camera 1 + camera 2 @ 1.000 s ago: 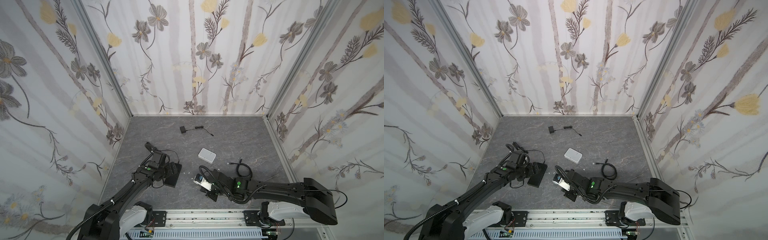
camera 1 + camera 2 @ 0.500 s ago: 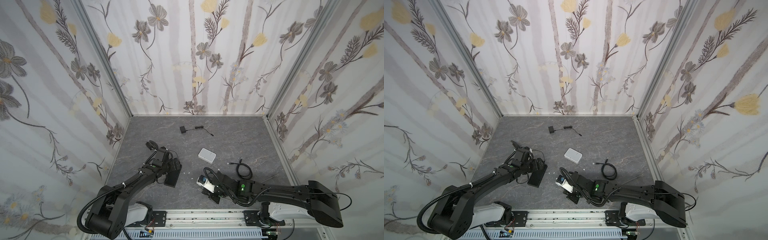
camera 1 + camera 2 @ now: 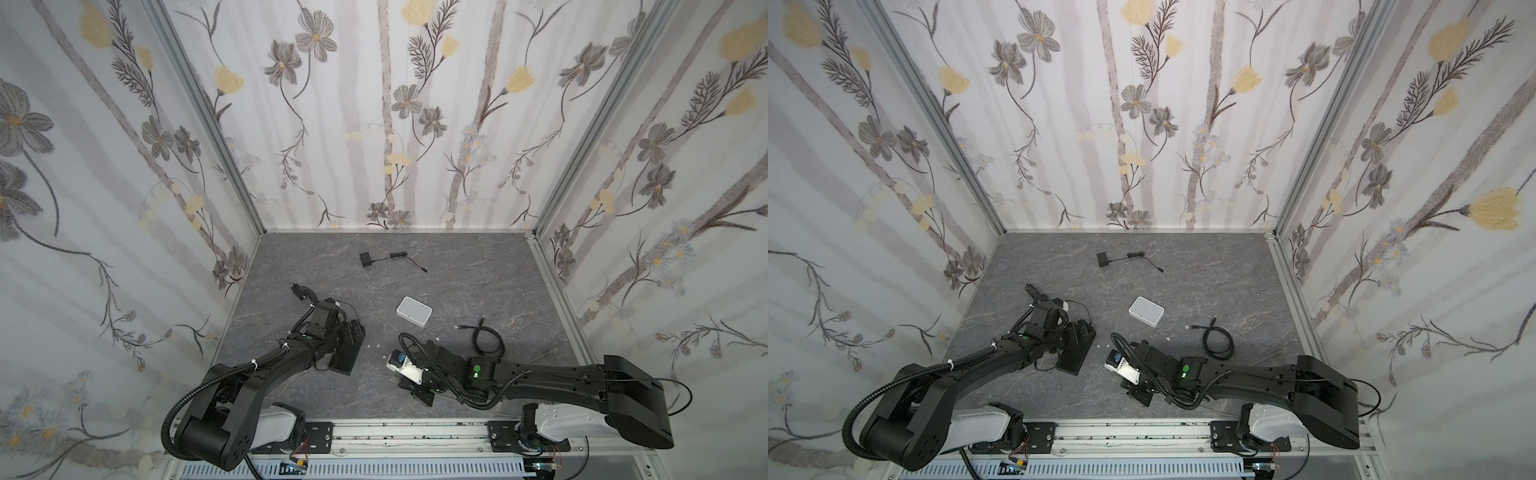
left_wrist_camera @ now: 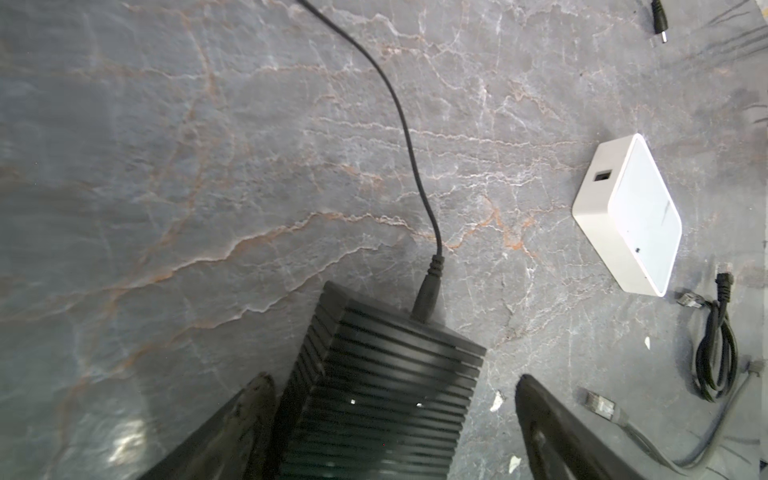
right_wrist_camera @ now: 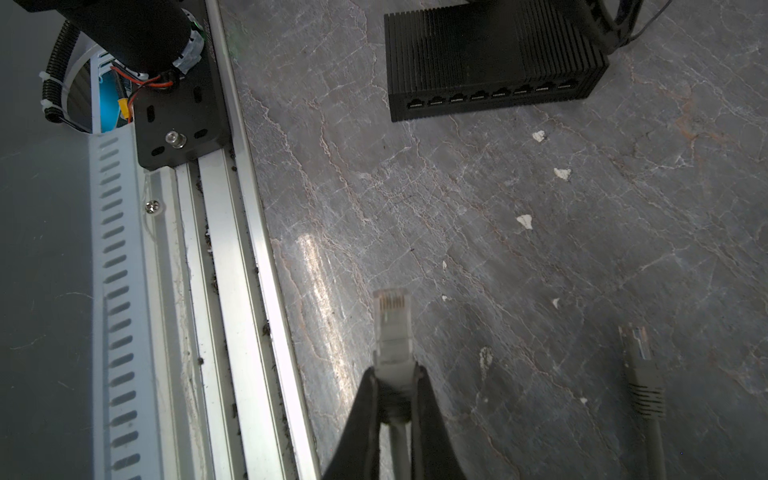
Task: Insert the plug into the switch port
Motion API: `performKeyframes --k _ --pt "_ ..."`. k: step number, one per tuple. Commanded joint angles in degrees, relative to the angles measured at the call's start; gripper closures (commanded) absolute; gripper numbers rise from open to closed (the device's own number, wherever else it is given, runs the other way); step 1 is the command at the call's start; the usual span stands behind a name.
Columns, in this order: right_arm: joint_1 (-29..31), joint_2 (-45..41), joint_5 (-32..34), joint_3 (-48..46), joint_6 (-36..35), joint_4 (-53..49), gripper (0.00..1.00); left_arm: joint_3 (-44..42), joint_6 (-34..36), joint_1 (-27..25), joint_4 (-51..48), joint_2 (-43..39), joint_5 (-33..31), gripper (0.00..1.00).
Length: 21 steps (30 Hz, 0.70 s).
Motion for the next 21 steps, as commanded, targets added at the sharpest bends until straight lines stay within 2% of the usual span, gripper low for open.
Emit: performKeyframes --k 1,6,10,17,21 --pt "0.01 0.26 -1.09 0.47 -1.05 2.58 1.0 -0.35 -0.89 -0.4 3.58 0.1 3.0 0.09" --pt "0.01 1.75 -2.18 1.87 -2.67 2.29 1.0 -0.45 0.21 -0.92 4.56 0.48 4.12 0.11" --pt "0.01 3.97 -2.25 4.62 -3.72 0.42 1.0 0.79 2.08 -0.94 1.54 1.0 2.54 0.11" --pt "0.09 5.24 -3.81 4.54 -1.95 2.27 1.0 3.06 4.1 -0.93 -1.25 2.34 -1.11 0.09" --pt "0.27 5.4 -3.89 3.88 -1.61 2.42 1.0 5.32 4.48 -0.93 -1.89 5.22 -0.51 0.09"
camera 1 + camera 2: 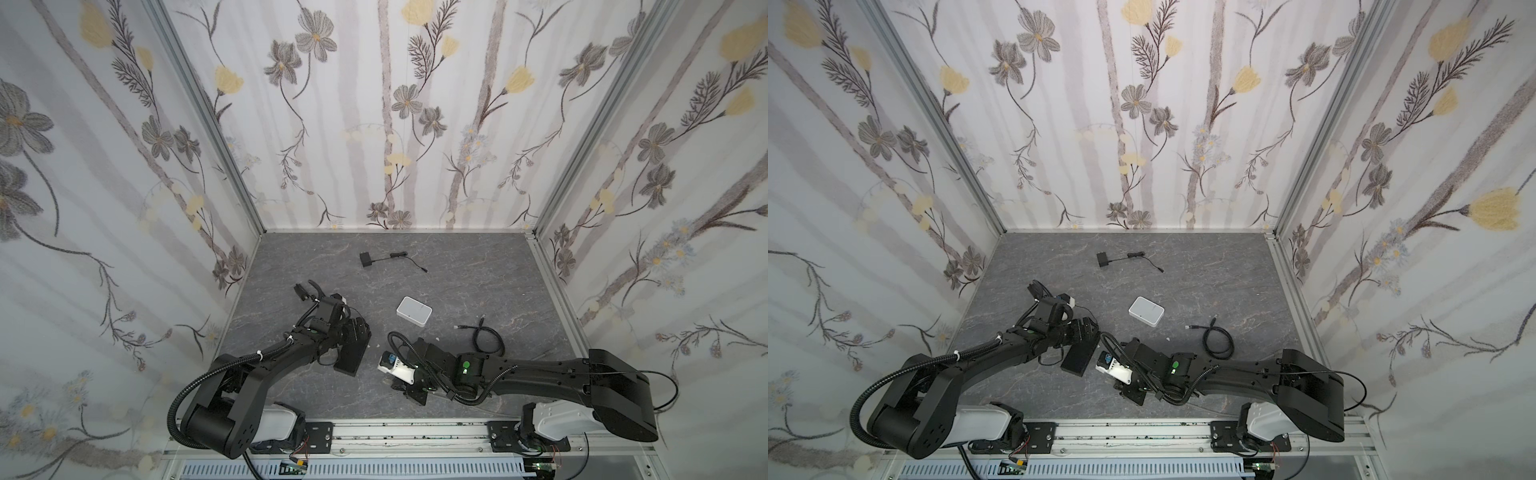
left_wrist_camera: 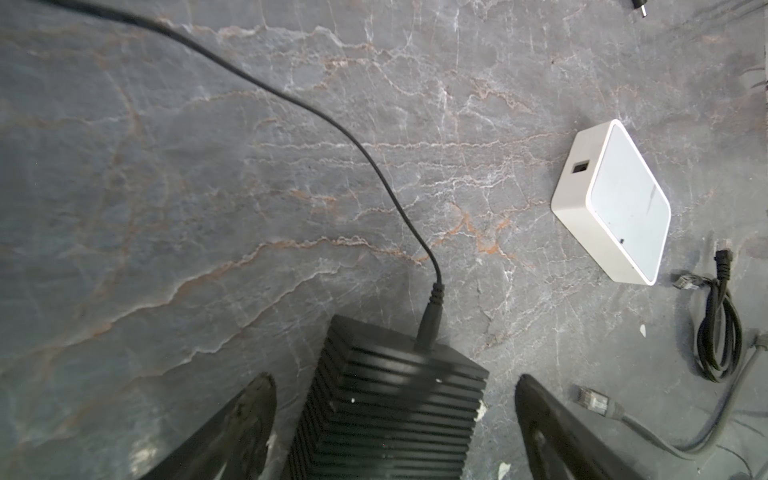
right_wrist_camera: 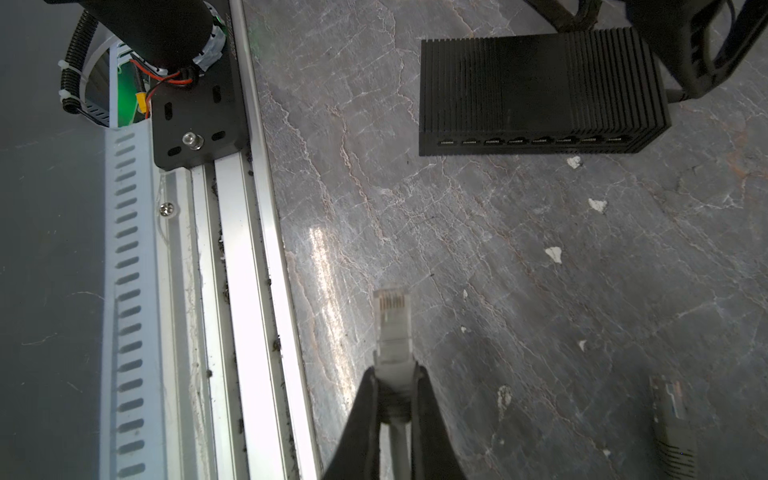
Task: Insert the plug into the switch port
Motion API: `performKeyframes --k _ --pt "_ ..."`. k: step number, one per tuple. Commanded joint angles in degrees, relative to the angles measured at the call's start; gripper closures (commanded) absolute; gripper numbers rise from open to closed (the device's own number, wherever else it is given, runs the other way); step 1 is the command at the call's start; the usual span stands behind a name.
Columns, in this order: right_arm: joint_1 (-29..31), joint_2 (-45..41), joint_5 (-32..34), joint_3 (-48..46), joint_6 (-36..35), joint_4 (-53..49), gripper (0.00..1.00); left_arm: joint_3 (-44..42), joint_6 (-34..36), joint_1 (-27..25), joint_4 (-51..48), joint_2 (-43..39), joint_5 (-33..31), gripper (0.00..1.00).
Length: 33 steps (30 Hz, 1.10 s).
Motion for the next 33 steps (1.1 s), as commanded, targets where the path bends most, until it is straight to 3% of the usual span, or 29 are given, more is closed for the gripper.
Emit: performKeyframes --k 1,6,15,24,33 --pt "0.16 0.3 -1.17 -0.34 0.81 2.57 1.0 1.51 0.71 0.05 -0.44 1.94 0.25 0.09" --pt "0.29 -0.03 -1.05 -0.81 1.32 2.76 1.0 1.02 -0.88 -0.38 3.36 4.09 4.94 0.09" --pt "1.04 -0.35 -0.49 -0.43 1.97 2.73 1.0 -1.13 -0.33 -1.4 4.11 0.78 6.71 0.1" --pt "1.85 -1.94 0.52 -1.59 2.86 2.28 1.0 -1.94 -0.94 -1.09 -3.63 -7.77 -5.42 0.08" --pt "2.57 -1.83 1.0 -1.32 3.45 2.69 1.0 -6.27 -2.48 -0.55 -6.06 -19.34 -10.05 0.05"
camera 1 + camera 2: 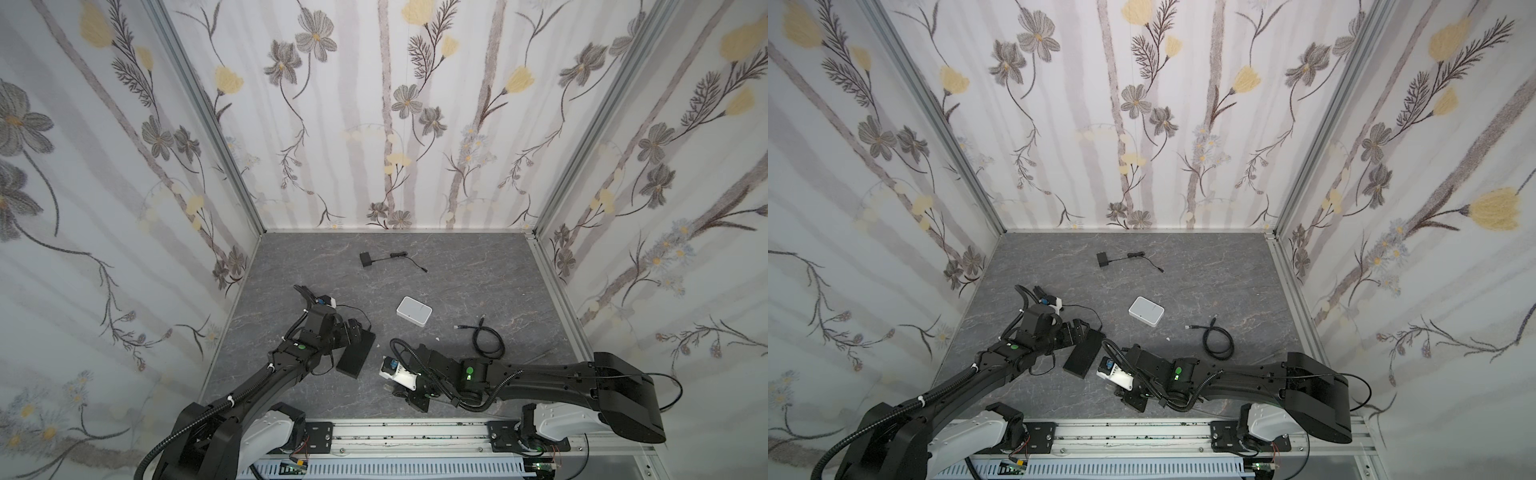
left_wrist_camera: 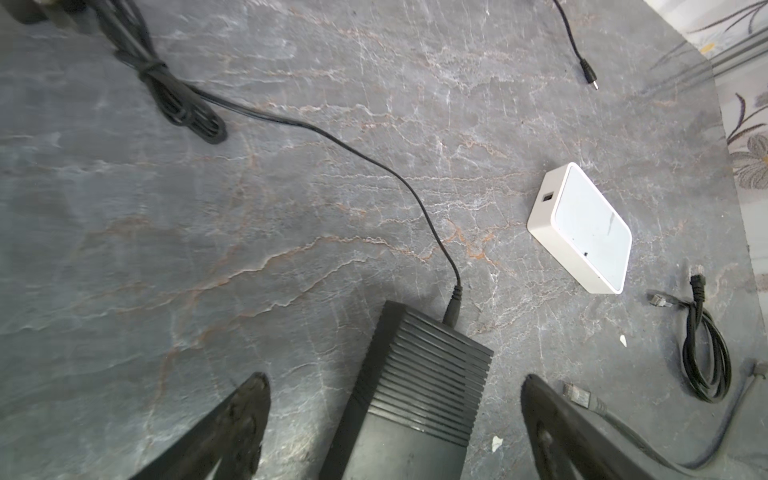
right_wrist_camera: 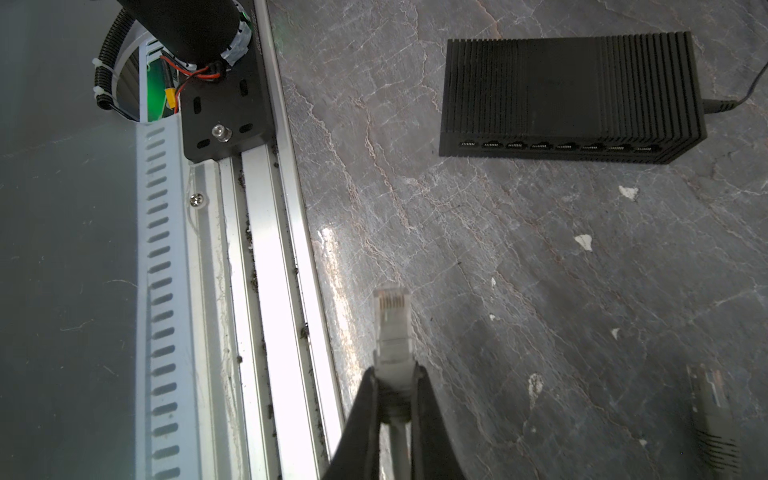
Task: Insert the plug into the switch port
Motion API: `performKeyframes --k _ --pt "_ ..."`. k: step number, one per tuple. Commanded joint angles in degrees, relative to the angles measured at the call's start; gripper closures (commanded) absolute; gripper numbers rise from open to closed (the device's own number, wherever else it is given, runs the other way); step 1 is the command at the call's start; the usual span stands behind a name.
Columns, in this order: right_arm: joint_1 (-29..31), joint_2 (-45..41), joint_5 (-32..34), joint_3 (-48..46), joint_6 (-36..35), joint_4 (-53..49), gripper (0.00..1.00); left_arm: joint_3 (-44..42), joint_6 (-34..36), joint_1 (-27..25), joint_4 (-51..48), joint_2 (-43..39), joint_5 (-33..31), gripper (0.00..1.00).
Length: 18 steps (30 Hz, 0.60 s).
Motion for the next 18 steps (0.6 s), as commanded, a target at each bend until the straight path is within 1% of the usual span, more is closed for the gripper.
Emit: performKeyframes --k 1,7,9,11,13,18 --pt "0.26 0.51 0.67 0.68 0.63 2.59 1.0 -1.1 -0.88 0.11 -1.6 -2.56 -2.71 0.05" --pt "0.9 2.92 0.42 2.87 0.41 1.86 1.0 -3.77 -1.49 0.44 -0.42 -6.93 -2.21 0.04" --pt "0.92 3.56 0.47 2.91 0.23 1.54 1.0 -4.98 -1.38 0.72 1.14 -8.44 -1.1 0.03" --pt "0.97 4.17 0.27 5.01 0.06 1.45 1.0 -6.1 -1.42 0.98 2.85 -9.19 0.57 0.02" --pt "0.92 4.41 0.19 5.5 -0.22 1.45 1.0 -7.15 -1.7 1.14 4.17 -9.33 1.66 0.01" --pt "0.94 8.47 0.08 7.61 -1.26 0.6 1.0 -9.03 -3.95 1.27 6.72 -8.36 3.38 0.03"
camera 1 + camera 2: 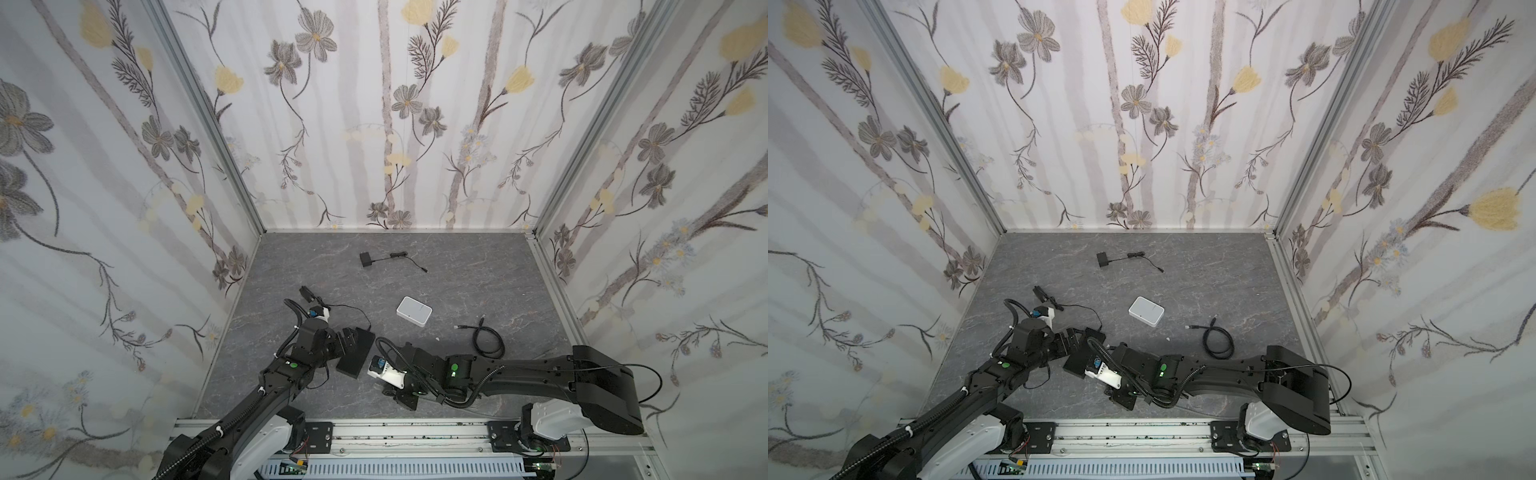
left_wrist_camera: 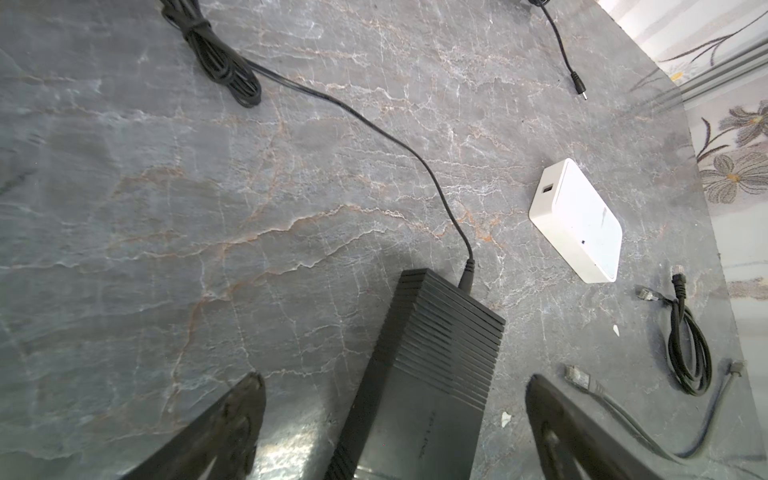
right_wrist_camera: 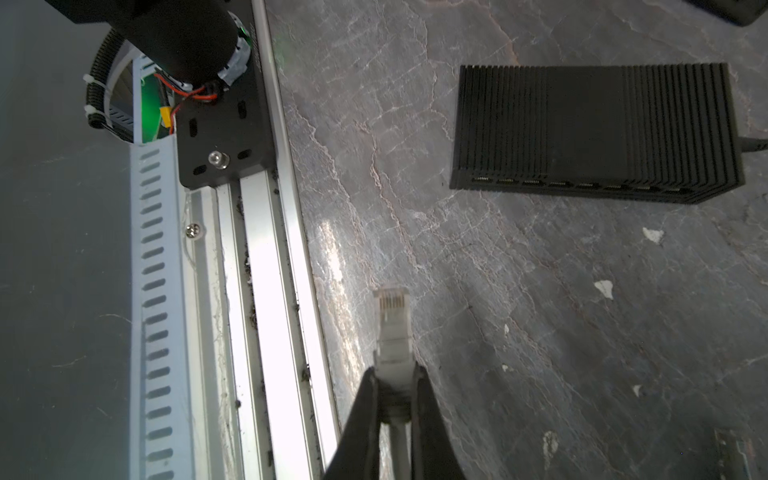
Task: Insert the plug into the switch port
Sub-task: 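Close the left gripper on the black switch while the right holds the plug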
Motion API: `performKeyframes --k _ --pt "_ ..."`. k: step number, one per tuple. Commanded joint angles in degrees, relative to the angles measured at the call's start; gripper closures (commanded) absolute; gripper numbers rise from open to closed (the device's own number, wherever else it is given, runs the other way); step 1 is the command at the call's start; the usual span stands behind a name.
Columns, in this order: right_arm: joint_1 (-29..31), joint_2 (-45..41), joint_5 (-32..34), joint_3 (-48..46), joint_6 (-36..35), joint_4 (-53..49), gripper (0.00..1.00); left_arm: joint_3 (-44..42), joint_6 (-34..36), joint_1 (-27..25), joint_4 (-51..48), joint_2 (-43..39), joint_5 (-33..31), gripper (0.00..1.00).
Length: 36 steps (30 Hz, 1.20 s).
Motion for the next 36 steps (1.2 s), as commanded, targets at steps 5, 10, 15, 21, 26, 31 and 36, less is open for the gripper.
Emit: performKeyframes --k 5,10,15,21,26,31,36 --pt "0.02 2.55 0.87 3.37 -2.05 0.01 1.0 -2.29 -3.37 0.14 5.81 0.44 2.53 0.1" --pt "0.08 2.8 1.28 3.98 -2.52 -1.07 1.0 -4.31 -4.83 0.1 10.45 1.94 3.8 0.14" --pt "0.02 2.72 1.21 3.62 -2.37 -1.16 1.0 -4.51 -5.93 0.13 13.62 6.39 4.43 0.16" --pt "-0.02 3.2 0.96 3.59 -3.23 -1.03 1.0 -4.15 -6.38 0.17 14.9 8.22 4.44 0.16" --pt "-0.06 4.38 0.19 5.66 -5.31 -2.84 1.0 -4.62 -6.51 0.15 14.29 8.25 5.58 0.25" --pt "-0.54 6.37 -1.8 6.46 -5.98 -2.64 1.0 -5.59 -6.64 0.22 15.2 8.91 6.6 0.27" --pt "-2.03 10.12 -1.38 9.58 -4.99 -5.25 1.0 -5.78 -6.66 0.22 15.87 9.11 7.5 0.26"
